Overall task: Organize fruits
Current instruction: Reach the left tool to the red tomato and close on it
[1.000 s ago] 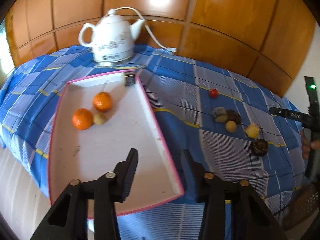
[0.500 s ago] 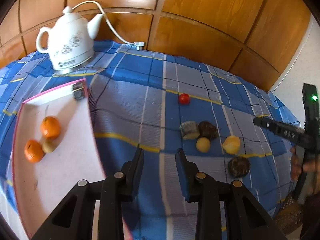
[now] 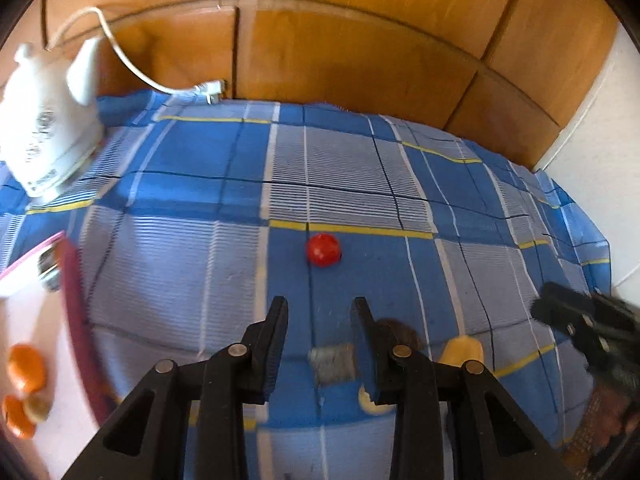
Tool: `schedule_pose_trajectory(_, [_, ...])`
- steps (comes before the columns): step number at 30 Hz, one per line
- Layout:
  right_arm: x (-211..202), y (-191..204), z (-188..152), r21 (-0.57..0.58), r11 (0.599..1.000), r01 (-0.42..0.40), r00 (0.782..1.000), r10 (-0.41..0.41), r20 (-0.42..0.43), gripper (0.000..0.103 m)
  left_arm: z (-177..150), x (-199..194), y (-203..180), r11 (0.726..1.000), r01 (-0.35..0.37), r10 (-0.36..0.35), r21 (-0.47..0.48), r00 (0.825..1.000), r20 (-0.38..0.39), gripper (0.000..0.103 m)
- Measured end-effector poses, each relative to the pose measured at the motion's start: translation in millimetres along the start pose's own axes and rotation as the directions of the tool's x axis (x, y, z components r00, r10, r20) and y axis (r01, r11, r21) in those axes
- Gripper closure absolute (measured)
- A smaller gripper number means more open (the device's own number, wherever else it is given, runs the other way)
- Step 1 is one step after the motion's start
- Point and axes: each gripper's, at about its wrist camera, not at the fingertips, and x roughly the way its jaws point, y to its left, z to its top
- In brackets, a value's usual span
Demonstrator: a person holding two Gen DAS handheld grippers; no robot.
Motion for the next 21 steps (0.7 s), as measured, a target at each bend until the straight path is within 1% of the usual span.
schedule_pose_trajectory(3, [1, 0, 0, 0.005, 1.000, -0.006, 1.000, 0.006, -0.006, 0.068, 14, 23, -2, 1.000, -0.001, 0.001, -0.004, 1.000, -0.030, 0.070])
schedule_pose_trajectory(9, [4, 0, 1, 0.009, 1.000, -0.007, 1.000, 0.007, -0.018, 0.068, 36, 51, -4, 1.000, 0.006, -0.007, -0.019, 0.998, -0.060, 0.068])
schedule_pose_trajectory(12, [6, 0, 1, 0.009, 1.000, -0.011, 1.000, 0.011, -0.024, 0.068, 40, 67, -5, 1.000, -0.015, 0.014, -0.006, 0.996, -0.085, 0.068])
schedule_pose_trajectory(13, [6, 0, 1, 0.009, 1.000, -0.011, 1.000, 0.011, -0.025, 0.068, 41, 72, -5, 1.000, -0.025, 0.025, 0.000, 0.995, -0.091, 0.074])
schedule_pose_trajectory(14, [6, 0, 1, 0.009, 1.000, -0.011, 1.000, 0.011, -0.026, 0.068, 42, 76, -5, 0.999, -0.035, 0.035, 0.001, 0.995, -0.092, 0.078])
schedule_pose_trajectory(17, [9, -2, 0, 0.018, 1.000, -0.018, 0.999, 0.019, -0.041, 0.068, 39, 71, -1, 1.000, -0.026, 0.026, -0.008, 0.997, -0.067, 0.078])
schedule_pose_trajectory(21, [14, -3, 0, 0.029, 0.999, -0.035, 0.997, 0.036, -0.061, 0.068, 30, 48, 7, 1.000, -0.011, 0.010, -0.021, 1.000, -0.022, 0.078])
